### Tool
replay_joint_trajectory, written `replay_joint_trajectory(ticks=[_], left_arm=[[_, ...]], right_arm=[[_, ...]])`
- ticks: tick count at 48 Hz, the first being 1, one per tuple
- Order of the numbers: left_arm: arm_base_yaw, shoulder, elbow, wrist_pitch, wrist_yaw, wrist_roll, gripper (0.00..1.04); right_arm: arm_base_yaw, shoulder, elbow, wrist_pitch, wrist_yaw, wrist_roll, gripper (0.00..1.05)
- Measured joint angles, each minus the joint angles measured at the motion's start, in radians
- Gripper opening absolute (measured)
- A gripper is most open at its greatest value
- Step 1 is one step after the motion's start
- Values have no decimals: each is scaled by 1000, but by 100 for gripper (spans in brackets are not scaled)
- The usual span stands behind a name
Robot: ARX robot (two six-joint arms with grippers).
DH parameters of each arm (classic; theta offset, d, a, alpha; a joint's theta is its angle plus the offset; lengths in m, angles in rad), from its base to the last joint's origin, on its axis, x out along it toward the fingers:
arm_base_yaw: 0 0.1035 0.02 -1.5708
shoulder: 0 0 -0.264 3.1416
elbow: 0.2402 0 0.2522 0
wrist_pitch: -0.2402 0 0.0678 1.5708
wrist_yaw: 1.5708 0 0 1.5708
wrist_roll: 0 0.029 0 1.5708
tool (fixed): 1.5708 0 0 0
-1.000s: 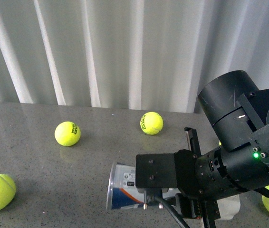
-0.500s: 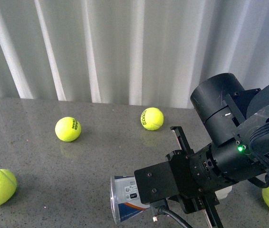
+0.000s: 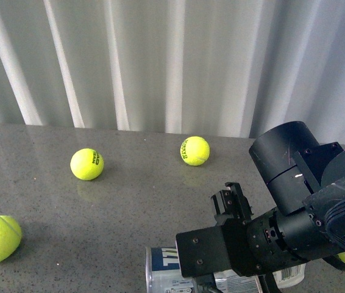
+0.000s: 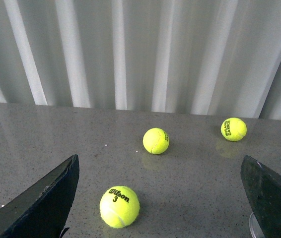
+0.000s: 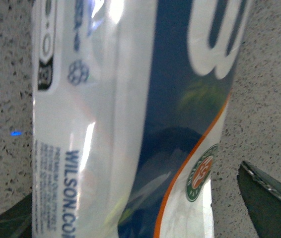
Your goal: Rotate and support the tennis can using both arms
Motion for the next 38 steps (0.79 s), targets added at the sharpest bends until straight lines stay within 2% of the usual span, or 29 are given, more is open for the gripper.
replay_joint_trajectory(ticks=[1, 3, 16, 31, 38], left_arm=[[0, 0, 0, 0, 0, 0, 98], [0, 0, 0, 0, 0, 0, 98], [0, 0, 0, 0, 0, 0, 98], [0, 0, 0, 0, 0, 0, 98], [0, 0, 0, 0, 0, 0, 98]], right_arm=[[-2, -3, 0, 6, -13, 20, 96], [-3, -11, 0, 3, -26, 46, 100], [-8, -100, 6, -45, -92, 143, 98], [-19, -183, -5, -40, -136, 212, 98], [-32, -255, -34, -12, -182, 298, 98]])
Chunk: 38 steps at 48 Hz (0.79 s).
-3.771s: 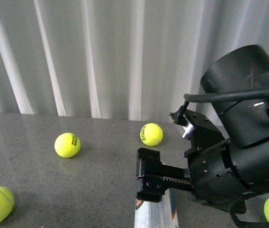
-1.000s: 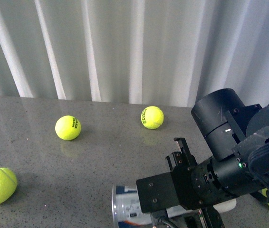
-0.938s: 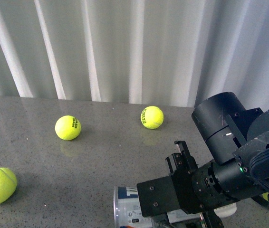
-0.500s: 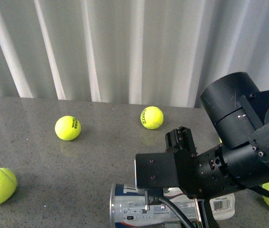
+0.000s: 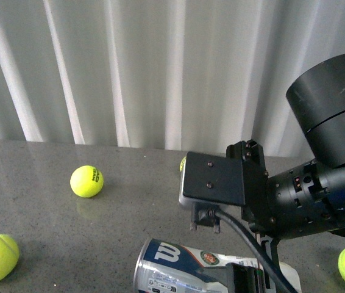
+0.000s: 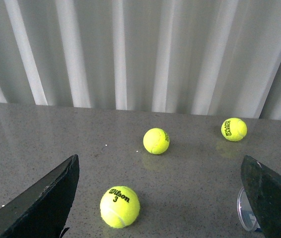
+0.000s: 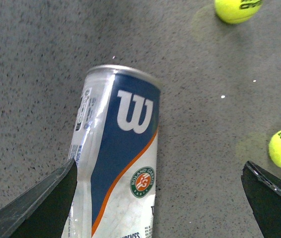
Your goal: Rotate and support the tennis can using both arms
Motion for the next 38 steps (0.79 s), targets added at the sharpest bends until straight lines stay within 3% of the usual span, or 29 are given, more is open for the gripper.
replay_joint_trajectory(ticks=[8, 12, 19, 25, 32, 38], left_arm=[[0, 0, 0, 0, 0, 0, 98], [0, 0, 0, 0, 0, 0, 98], [0, 0, 0, 0, 0, 0, 98], [0, 0, 0, 0, 0, 0, 98], [0, 0, 0, 0, 0, 0, 98], [0, 0, 0, 0, 0, 0, 98]], right_arm=[[-16, -117, -37, 82, -39, 194, 98], [-29, -196, -56, 136, -25, 367, 98], [-67, -338, -81, 137, 121, 689, 98], [-128, -438, -134, 125, 345, 949, 98], [-200, -539, -245, 130, 504, 1102, 98], [-227, -683, -400, 231, 585, 1100, 98]])
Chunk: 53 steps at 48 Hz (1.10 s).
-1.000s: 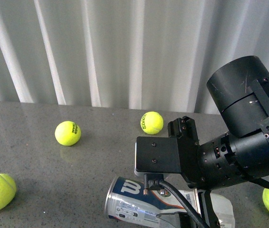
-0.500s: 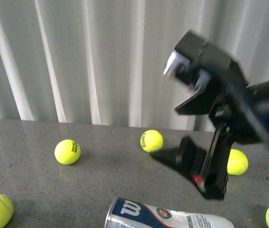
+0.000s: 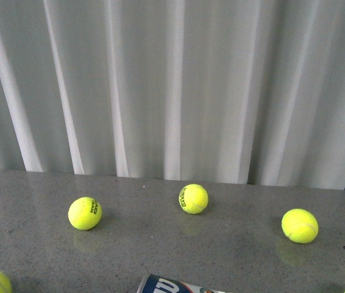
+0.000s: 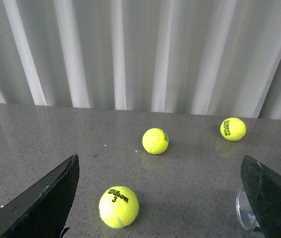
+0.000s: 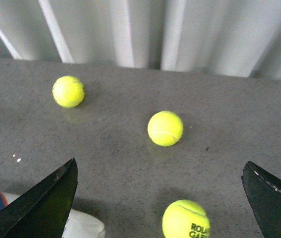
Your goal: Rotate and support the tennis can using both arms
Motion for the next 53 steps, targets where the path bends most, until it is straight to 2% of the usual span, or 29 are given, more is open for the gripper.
replay_joint_trajectory(ticks=[12, 19, 23, 31, 34, 41, 53], left_arm=[[0, -1, 0, 0, 0, 0, 98], [0, -2, 0, 0, 0, 0, 98], [0, -2, 0, 0, 0, 0, 98], [0, -2, 0, 0, 0, 0, 98], [0, -2, 0, 0, 0, 0, 98], [0, -2, 0, 0, 0, 0, 98], [0, -2, 0, 0, 0, 0, 98]], right_arm=[[-2, -68, -69, 25, 13, -45, 97], [-16, -63, -222, 428, 15, -37, 76], [-27, -105, -271, 502, 6, -34, 63], [-48, -185, -340, 501, -13, -32, 39], [-93, -223, -371, 486, -79, -32, 26], [-122, -301, -412, 455, -82, -32, 3], [-122, -428, -464, 377, -86, -31, 3]])
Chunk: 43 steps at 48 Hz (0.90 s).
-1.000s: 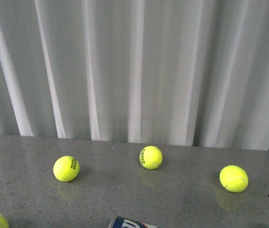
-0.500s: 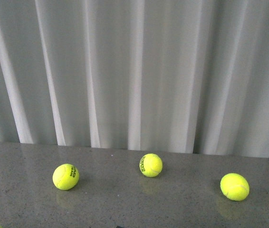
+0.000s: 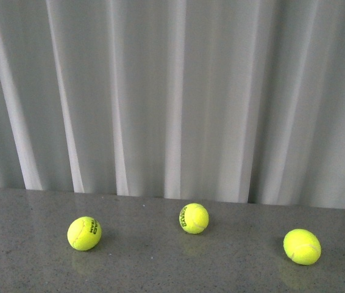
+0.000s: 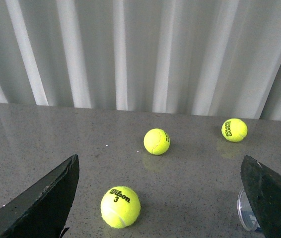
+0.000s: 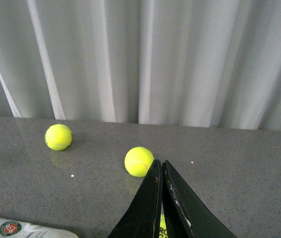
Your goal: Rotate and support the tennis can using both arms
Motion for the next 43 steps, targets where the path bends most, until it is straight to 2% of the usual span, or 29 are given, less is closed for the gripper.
replay_joint_trajectory(ticks=[7, 11, 27, 43], left_arm=[[0, 0, 0, 0, 0, 0, 98], [0, 0, 0, 0, 0, 0, 98], [0, 0, 0, 0, 0, 0, 98], [0, 0, 0, 0, 0, 0, 98]], right_arm=[[0, -83, -24, -58, 0, 0, 3], [0, -104, -62, -32, 0, 0, 3], [0, -340, -66, -258, -1, 0, 3], [0, -478, -66, -392, -1, 0, 3]])
